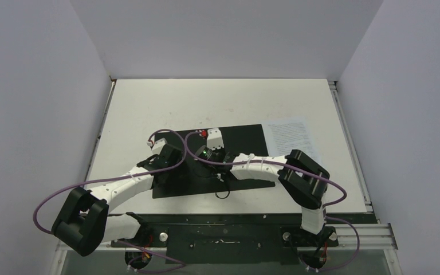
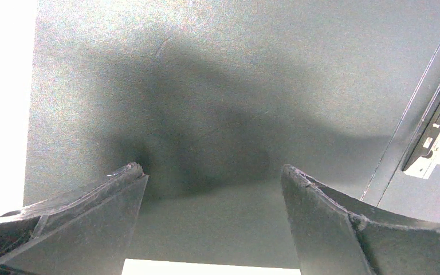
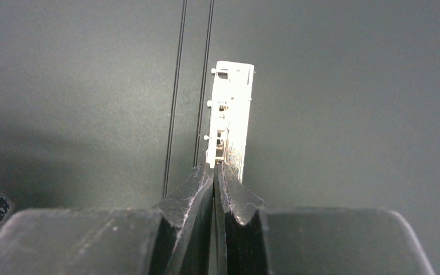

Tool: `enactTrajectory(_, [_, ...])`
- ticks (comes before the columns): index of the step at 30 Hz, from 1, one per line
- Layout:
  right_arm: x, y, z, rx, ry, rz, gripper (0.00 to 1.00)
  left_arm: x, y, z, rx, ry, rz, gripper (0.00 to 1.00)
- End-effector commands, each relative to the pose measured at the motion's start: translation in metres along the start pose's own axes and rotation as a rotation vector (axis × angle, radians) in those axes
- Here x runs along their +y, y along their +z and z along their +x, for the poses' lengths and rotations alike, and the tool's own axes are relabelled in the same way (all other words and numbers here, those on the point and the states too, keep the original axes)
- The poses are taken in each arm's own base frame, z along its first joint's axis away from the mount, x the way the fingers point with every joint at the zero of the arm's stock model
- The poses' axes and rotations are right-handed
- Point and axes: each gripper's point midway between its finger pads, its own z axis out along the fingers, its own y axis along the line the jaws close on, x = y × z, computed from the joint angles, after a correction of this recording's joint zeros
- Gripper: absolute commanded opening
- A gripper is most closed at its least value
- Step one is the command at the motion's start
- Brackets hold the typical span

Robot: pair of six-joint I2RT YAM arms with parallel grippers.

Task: Put the files into the folder

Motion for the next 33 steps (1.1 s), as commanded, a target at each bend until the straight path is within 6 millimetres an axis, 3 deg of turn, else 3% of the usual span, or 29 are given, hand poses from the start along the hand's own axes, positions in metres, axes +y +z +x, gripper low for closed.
enactTrajectory(1, [-0.027, 0.002, 0.011, 0.07, -0.062, 0.068, 0.05, 0.031, 0.004, 0.024, 0.073, 0.028, -0.099, 0.88])
enactTrajectory(12, [-0.026, -0.017, -0.047, -0.03, 0.081, -0.032, 0.05, 0.025, 0.003, 0.022, 0.074, 0.03, -0.081, 0.88])
enactTrajectory(18, [-0.034, -0.032, -0.062, -0.057, 0.15, -0.095, 0.05, 0.02, 0.0, 0.021, 0.077, 0.034, -0.064, 0.88])
enactTrajectory(25, [-0.038, -0.041, -0.058, -0.048, 0.227, -0.199, 0.1, 0.011, -0.006, 0.021, 0.081, 0.031, -0.026, 0.88])
enactTrajectory(33, [-0.029, -0.032, -0.03, 0.03, 0.331, -0.347, 0.05, -0.008, -0.011, 0.021, 0.095, 0.053, 0.059, 0.88])
